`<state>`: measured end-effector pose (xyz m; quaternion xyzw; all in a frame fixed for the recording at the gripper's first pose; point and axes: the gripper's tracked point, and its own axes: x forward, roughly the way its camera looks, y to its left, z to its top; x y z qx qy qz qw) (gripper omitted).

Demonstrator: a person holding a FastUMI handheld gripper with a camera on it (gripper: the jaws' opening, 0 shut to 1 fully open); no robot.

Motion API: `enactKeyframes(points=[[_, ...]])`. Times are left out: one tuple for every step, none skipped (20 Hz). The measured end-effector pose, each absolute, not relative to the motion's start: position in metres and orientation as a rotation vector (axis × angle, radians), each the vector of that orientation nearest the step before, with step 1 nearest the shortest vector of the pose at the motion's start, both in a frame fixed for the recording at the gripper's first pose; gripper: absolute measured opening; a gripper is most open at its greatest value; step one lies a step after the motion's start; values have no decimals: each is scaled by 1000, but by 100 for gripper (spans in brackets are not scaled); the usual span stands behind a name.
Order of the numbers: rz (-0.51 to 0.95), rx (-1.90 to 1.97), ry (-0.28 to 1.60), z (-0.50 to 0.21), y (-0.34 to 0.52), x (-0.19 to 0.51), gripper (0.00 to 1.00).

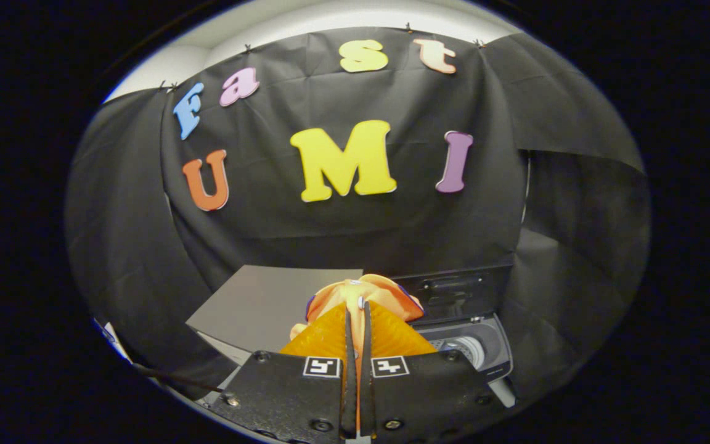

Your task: Put the clothes into the washing machine and then close the washing machine lid.

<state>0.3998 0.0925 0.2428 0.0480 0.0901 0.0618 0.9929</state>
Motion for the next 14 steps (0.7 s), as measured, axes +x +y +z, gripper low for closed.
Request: enactKeyframes(points=[[98, 95, 168, 249, 73, 402, 5], [78, 99, 155, 256, 55, 405, 6], [61, 105, 145, 262, 40, 408, 5], [47, 109, 140, 267, 24, 412, 5], [37, 111, 134, 268, 11, 417, 5], [30, 112, 125, 271, -1, 424, 5], [26, 108, 120, 271, -12, 433, 5], [32, 97, 129, 268, -19, 443, 5], [37, 86, 142, 261, -26, 453, 6], [44, 78, 146, 256, -31, 463, 6], [53, 71, 161, 250, -36, 477, 5], [67, 74, 177, 242, -40, 489, 6], [83, 79, 192, 235, -41, 500, 5], [102, 81, 210, 224, -42, 512, 5]])
